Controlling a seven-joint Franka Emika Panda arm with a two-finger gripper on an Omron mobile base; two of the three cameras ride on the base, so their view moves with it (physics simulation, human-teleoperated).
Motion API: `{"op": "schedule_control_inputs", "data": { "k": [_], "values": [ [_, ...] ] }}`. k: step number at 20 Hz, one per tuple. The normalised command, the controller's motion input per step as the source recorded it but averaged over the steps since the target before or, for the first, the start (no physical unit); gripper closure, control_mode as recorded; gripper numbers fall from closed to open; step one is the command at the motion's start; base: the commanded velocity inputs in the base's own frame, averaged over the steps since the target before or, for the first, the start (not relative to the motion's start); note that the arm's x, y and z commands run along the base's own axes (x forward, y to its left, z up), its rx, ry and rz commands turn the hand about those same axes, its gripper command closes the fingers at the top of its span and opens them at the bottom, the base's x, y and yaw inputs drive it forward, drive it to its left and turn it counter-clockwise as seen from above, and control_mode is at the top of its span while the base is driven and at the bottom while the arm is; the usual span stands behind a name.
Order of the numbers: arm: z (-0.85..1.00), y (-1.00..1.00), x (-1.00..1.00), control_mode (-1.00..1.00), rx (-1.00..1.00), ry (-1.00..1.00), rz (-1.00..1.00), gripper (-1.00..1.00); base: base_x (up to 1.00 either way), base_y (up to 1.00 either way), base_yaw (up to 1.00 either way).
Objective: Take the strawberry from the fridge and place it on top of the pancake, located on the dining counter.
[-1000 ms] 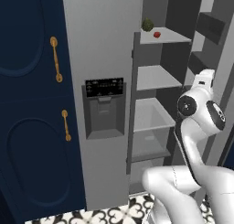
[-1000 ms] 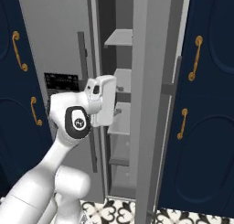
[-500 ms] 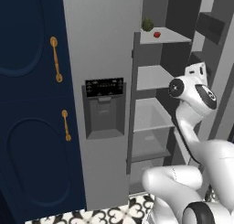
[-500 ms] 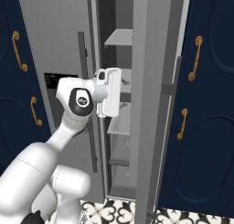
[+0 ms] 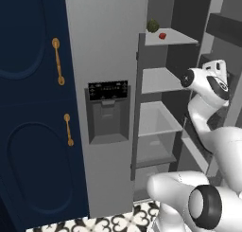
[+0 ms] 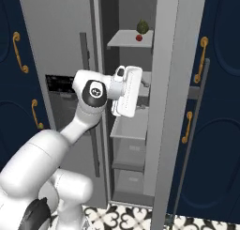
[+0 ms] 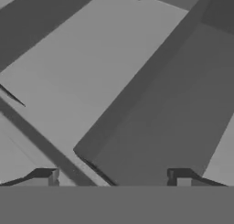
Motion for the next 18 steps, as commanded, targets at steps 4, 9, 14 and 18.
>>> {"op": "schedule_control_inputs", "data": {
  "k": [4,9,14,18],
  "values": [
    [-0.08,-0.61,0.00,-1.00,0.00,0.09,-0.15,-1.00,0.00,0.00,0.00],
    [-0.08,-0.41,-0.02,-1.00,0.00,0.04,-0.08,-1.00,0.00,0.00,0.00],
    [0.00,0.33,-0.36,-1.00,0.06,0.00,0.05,-1.00,0.00,0.00,0.00],
    [-0.10,0.97,-0.35,-1.00,0.29,-0.01,0.00,-1.00,0.00,0.00,0.00]
  ]
}}
